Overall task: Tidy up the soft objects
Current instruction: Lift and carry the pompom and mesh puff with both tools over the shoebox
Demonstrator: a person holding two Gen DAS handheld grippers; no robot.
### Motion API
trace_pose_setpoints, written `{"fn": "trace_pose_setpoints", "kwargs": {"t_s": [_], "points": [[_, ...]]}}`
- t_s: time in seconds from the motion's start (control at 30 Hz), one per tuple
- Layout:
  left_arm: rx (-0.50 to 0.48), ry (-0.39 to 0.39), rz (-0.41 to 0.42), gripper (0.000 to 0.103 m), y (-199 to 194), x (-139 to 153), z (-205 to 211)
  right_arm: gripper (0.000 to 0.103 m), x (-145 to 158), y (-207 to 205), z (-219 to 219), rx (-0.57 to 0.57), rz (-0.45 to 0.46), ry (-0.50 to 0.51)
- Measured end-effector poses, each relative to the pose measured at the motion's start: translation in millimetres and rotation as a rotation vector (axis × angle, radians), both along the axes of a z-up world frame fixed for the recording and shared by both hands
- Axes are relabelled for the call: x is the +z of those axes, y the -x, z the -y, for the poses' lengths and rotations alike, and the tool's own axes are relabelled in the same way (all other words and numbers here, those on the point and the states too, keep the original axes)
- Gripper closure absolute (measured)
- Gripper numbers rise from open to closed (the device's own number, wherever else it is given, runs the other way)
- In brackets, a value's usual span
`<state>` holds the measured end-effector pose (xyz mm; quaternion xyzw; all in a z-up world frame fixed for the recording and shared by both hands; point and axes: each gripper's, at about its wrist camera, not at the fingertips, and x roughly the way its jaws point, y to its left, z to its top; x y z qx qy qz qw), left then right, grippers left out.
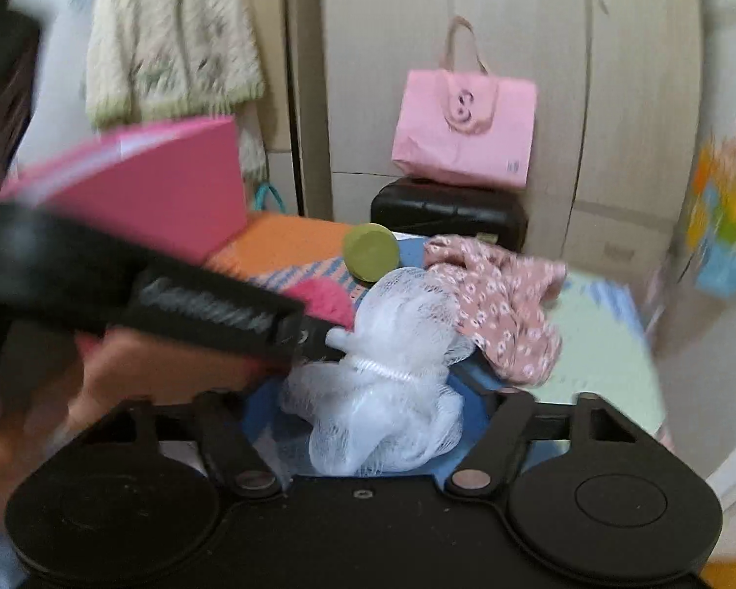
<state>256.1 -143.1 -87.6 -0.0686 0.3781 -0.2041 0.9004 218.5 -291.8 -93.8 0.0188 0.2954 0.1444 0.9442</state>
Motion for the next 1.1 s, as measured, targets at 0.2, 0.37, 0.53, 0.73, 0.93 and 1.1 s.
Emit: {"fn": "trace_pose_setpoints", "kwargs": {"t_s": [0.2,0.37,0.53,0.73,0.93,1.1], "points": [[-0.023,-0.003,-0.003,0.066,13.4,3.7,-3.7,0.058,0.0,23.6,6.7,-0.016,0.02,0.009],[-0.054,-0.009,0.007,0.066,33.5,7.4,-5.8,0.058,3.1,51.4,7.7,-0.023,0.026,0.023],[-0.089,-0.025,-0.012,0.066,52.7,9.0,-10.9,0.058,8.6,74.4,2.4,-0.018,0.032,0.056],[-0.122,-0.028,-0.027,0.066,73.4,11.4,-21.8,0.058,12.1,96.0,0.3,-0.01,0.027,0.066],[-0.135,-0.039,-0.009,0.066,97.6,18.3,-34.7,0.058,19.0,107.3,-0.5,0.01,0.006,0.046],[-0.17,-0.055,-0.008,0.066,112.5,24.7,-47.6,0.058,25.2,115.1,0.9,0.06,-0.05,-0.053]]}}
